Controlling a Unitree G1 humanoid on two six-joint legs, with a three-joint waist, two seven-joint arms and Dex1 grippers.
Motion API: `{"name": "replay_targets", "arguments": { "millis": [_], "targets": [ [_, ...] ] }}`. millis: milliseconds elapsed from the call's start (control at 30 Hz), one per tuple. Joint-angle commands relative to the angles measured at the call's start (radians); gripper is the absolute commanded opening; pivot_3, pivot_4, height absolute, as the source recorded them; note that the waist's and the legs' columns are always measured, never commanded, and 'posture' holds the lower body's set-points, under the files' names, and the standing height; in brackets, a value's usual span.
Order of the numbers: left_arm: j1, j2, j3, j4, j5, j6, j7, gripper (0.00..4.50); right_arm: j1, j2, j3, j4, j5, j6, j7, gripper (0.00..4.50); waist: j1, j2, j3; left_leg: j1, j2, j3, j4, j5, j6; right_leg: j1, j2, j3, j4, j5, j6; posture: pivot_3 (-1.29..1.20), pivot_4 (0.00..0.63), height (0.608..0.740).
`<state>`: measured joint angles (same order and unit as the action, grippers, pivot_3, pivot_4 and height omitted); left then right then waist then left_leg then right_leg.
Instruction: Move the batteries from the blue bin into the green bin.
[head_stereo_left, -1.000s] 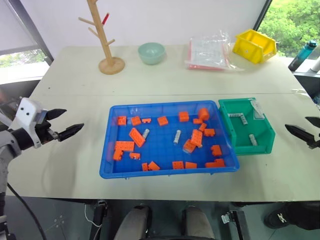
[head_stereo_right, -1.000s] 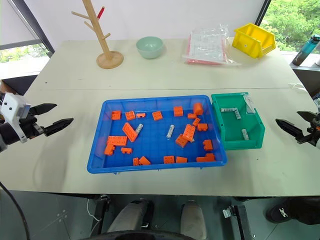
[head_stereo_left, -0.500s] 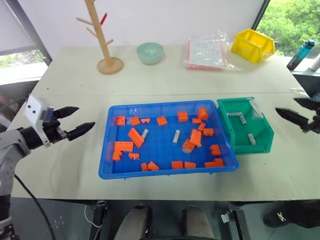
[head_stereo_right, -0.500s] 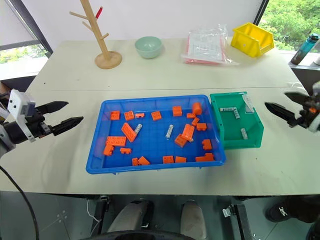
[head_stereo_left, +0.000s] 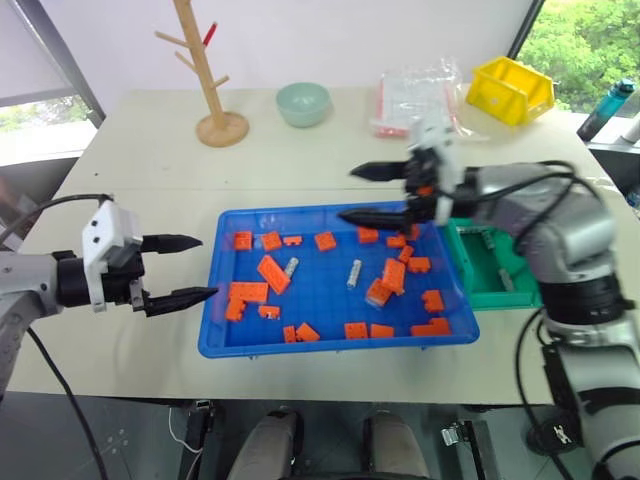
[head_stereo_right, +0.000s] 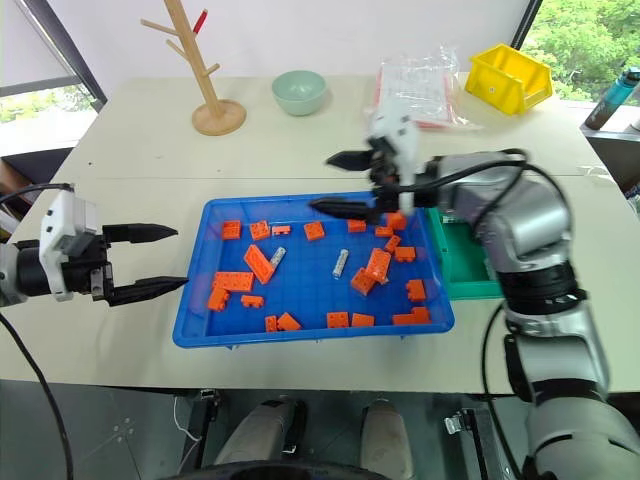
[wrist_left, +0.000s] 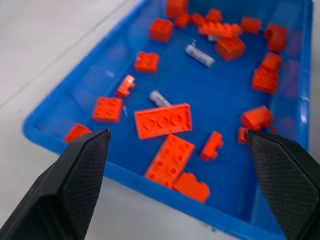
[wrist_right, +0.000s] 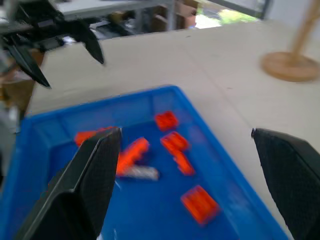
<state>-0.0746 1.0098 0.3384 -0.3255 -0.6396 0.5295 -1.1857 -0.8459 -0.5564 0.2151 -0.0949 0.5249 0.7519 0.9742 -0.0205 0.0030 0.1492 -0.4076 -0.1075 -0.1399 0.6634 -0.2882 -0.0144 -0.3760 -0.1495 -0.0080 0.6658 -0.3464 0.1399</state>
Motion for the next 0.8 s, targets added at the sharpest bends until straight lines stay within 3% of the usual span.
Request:
{"name": "replay_targets", "arguments": {
  "millis": [33,300,633,733,800],
  "targets": [
    [-0.006,-0.005,0.014,-0.039,-0.012,-0.007,0.015,4.50,-0.048,0.118,0.107,0.080,-0.058,-0.022,0.001,4.29,-0.002,0.000,0.000,0.000,0.000,0.000,0.000,0.000,0.000,0.000,0.000,0.000,0.000,0.000,0.000,0.00,0.150,0.726],
    [0.029,-0.022,-0.016,-0.104,0.004,-0.017,0.032,4.50,-0.121,0.314,0.298,0.366,-0.255,-0.083,0.008,4.29,-0.028,0.000,0.000,0.000,-0.001,-0.001,0.000,0.000,0.000,-0.003,0.001,0.000,0.004,0.000,0.000,0.00,0.150,0.726],
    [0.045,-0.035,-0.006,-0.143,-0.009,-0.005,0.069,4.50,-0.184,0.425,0.330,0.589,-0.391,-0.104,0.027,4.29,-0.051,0.000,0.000,0.000,-0.001,-0.002,-0.001,0.001,-0.001,-0.007,0.001,0.000,0.010,0.000,0.000,0.00,0.150,0.726],
    [0.042,-0.034,-0.005,-0.139,-0.009,-0.007,0.075,4.50,-0.185,0.446,0.312,0.590,-0.391,-0.099,0.039,3.47,-0.052,0.000,0.000,0.000,-0.001,-0.001,-0.001,0.001,-0.001,-0.010,0.000,0.000,0.017,0.000,0.000,0.00,0.150,0.726],
    [0.031,-0.033,-0.009,-0.129,-0.009,-0.008,0.077,4.50,-0.180,0.453,0.306,0.568,-0.388,-0.091,0.052,2.51,-0.052,0.000,0.000,0.000,-0.001,-0.001,-0.001,0.000,-0.001,-0.011,0.000,0.000,0.017,0.000,0.000,0.00,0.150,0.726]
  ]
}}
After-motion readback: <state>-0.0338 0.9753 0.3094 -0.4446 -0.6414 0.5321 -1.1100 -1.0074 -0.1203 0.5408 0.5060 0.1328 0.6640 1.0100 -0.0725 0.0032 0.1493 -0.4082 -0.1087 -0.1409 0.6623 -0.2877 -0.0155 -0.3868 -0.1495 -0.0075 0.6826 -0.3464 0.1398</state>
